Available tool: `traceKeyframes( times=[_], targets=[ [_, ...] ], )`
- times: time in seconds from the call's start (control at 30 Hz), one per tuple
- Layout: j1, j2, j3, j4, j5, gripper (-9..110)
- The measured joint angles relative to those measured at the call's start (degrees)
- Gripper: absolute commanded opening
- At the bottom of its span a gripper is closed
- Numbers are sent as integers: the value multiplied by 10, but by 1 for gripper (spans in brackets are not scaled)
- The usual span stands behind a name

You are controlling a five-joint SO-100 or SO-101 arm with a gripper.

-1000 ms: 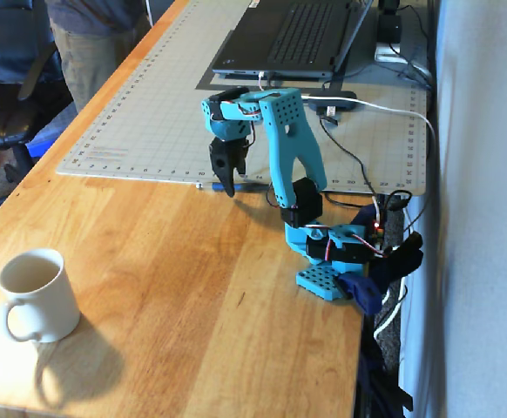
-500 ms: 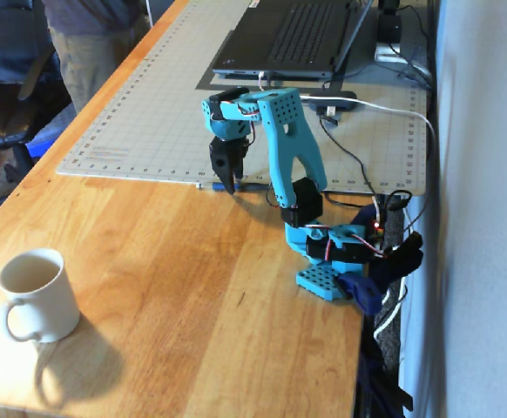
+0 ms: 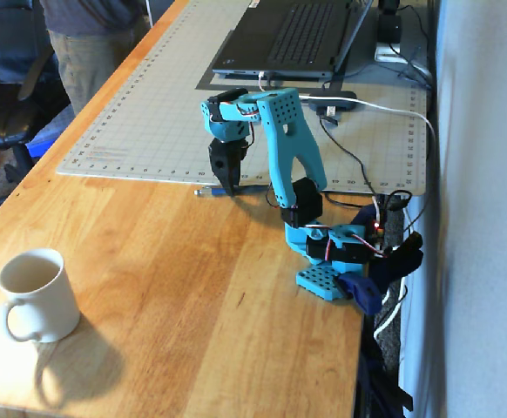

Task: Grasp a pen and put it in a mug.

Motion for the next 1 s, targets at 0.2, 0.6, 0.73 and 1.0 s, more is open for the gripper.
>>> traceKeyframes(
  times=[0.2,0.6,0.73,1.0],
  targets=[
    [0,0,0,0,0,7],
    [0,0,0,0,1,2],
    [-5,0,0,0,1,2],
    [-53,0,-1,1,1,2]
  ],
)
